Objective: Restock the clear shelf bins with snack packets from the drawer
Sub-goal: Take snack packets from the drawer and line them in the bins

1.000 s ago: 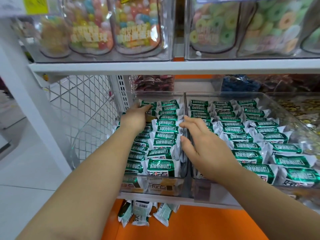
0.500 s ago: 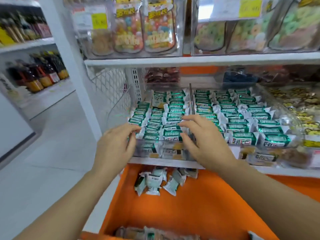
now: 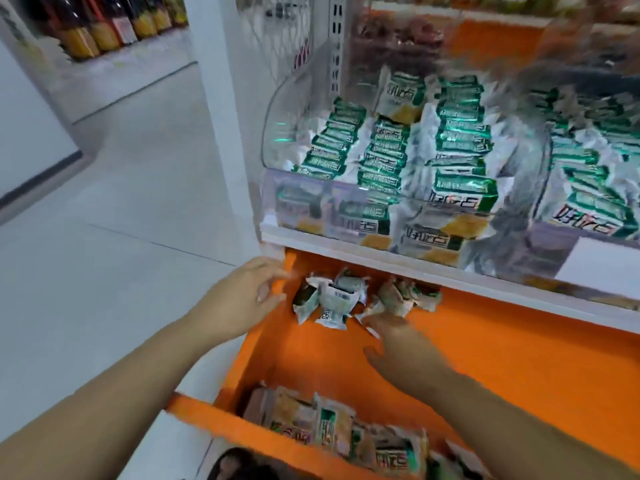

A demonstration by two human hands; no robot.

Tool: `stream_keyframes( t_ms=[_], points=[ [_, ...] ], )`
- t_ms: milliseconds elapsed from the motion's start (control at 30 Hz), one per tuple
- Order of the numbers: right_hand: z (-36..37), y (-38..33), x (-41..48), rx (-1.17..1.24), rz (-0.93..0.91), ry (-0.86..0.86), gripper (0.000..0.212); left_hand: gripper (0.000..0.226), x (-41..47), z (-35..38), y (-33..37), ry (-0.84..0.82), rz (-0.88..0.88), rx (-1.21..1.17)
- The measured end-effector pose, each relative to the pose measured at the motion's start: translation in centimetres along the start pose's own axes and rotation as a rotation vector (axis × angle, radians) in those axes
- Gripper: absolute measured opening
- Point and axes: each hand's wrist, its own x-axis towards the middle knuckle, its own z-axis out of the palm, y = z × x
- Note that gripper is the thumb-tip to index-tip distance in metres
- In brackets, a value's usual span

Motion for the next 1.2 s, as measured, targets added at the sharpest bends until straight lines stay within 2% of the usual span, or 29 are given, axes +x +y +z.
stream_keyframes(
  t_ms=[100,167,433,500,633,767,867,1000,1067,1133,1200],
  points=[
    [3.3,0.6,2.9,-0.092,-0.018,-0.172,0.056,0.026,-0.4,1.3,-1.5,-0.006,0.001,-0.141],
    [5.0,0.6,4.7,-0.131,-0.015,-0.212,0.065,0.026,-0.7,1.9,-1.8,0.043,-0.008,-0.209],
    [7.4,1.3,13.7,-0.211,0.092,-0.091,0.087,0.026,-1.0,3.4,-2.3,0.158,-0.010,-0.327],
    [7.8,1.7,14.4,-0.196,0.122,-0.140,0.085,0.025,-1.0,3.5,-2.3,0.166,-0.011,-0.337],
    [9.1,1.4,11.8,-0.193,0.108,-0.059,0.070,0.024,-0.9,3.6,-2.4,0.171,-0.016,-0.368],
    [11.0,1.0,9.0,-0.051,0.089,-0.126,0.064,0.025,-1.0,3.6,-2.2,0.165,-0.020,-0.367],
    [11.0,1.0,8.8,-0.033,0.127,-0.158,0.069,0.026,-1.1,3.6,-2.2,0.157,-0.022,-0.361],
    [10.9,2.1,9.0,0.055,0.185,-0.341,0.088,0.025,-1.1,3.5,-2.3,0.149,-0.020,-0.330],
    [11.0,2.5,8.8,0.038,0.152,-0.432,0.088,0.024,-1.2,3.4,-2.2,0.141,-0.021,-0.303],
    [10.7,2.4,8.0,-0.030,0.102,-0.456,0.082,0.027,-1.4,3.2,-2.2,0.129,-0.022,-0.280],
    [9.6,1.8,7.0,-0.058,0.030,-0.438,0.056,0.029,-1.6,2.8,-2.1,0.097,-0.017,-0.248]
  ],
)
